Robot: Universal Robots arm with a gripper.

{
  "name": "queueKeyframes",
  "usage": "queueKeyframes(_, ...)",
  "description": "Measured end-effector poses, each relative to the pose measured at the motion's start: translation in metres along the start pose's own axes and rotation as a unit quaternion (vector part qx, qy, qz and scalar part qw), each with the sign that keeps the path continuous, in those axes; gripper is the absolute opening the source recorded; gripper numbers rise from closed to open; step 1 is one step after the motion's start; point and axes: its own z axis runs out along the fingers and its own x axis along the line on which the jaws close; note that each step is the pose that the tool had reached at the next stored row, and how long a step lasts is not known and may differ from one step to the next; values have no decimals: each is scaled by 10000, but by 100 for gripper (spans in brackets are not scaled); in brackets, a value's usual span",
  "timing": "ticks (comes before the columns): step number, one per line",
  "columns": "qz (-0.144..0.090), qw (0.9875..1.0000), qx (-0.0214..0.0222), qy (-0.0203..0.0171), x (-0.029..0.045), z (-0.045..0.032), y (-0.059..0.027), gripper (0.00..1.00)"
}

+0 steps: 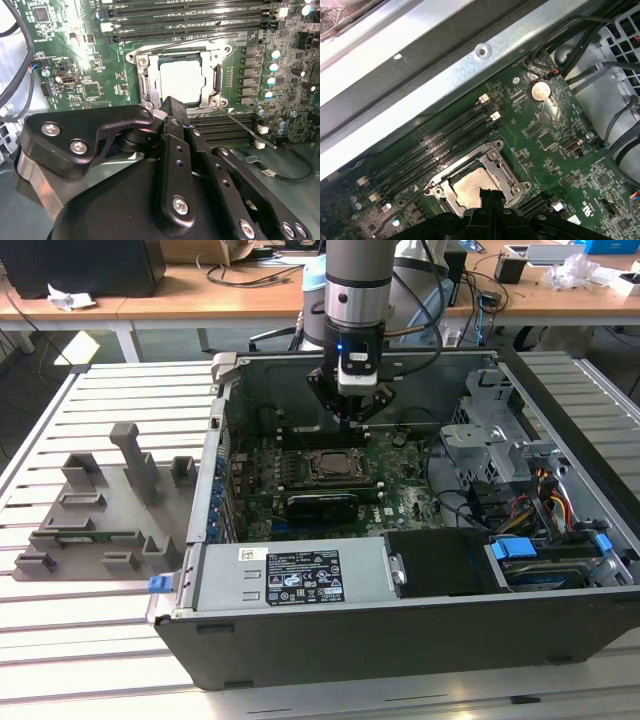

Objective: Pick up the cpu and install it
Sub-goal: 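Install the first cpu locking lever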

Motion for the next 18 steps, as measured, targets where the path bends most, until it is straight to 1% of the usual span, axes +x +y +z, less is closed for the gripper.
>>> queueKeyframes(4, -121, 9999, -3, -7, 0, 0, 0, 11)
queueKeyframes(8, -303, 9995, -8, -18, 0, 0, 0, 11)
queueKeyframes(12, -412, 9991, -11, -24, 0, 0, 0, 11)
queueKeyframes(18, -610, 9981, -16, -36, 0, 0, 0, 11)
